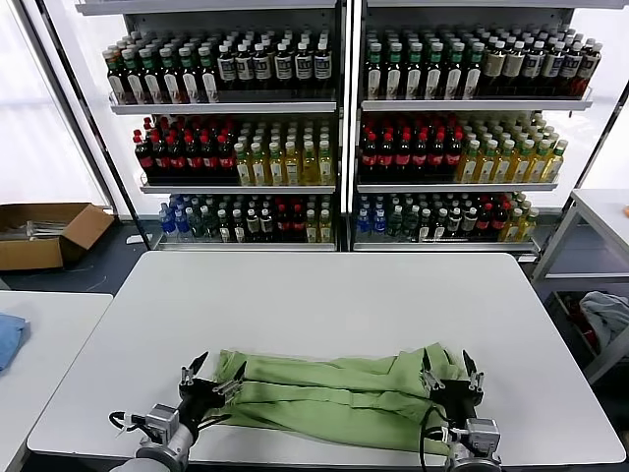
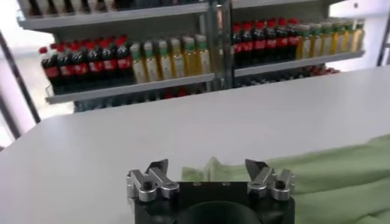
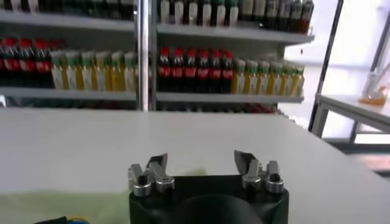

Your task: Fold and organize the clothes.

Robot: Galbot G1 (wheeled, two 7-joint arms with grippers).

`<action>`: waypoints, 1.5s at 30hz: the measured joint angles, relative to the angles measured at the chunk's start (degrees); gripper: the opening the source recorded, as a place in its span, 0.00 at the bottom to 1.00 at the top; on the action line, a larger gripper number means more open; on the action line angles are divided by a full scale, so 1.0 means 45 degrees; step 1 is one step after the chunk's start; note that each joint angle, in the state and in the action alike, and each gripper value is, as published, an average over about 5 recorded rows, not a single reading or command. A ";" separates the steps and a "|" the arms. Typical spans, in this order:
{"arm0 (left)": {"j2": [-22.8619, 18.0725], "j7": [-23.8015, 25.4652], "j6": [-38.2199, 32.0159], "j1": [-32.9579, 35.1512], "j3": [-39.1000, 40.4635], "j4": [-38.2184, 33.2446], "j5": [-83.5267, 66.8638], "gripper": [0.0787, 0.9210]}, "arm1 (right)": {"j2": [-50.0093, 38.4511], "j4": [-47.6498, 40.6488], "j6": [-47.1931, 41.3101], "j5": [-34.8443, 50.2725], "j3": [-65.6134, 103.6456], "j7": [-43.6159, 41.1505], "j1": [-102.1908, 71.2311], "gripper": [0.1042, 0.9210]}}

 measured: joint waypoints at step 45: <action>0.0810 0.0564 -0.1162 0.0383 -0.2976 0.1829 -0.1007 0.01 | -0.0870 0.0705 -0.0539 0.0937 -0.0256 0.0451 0.2165 0.88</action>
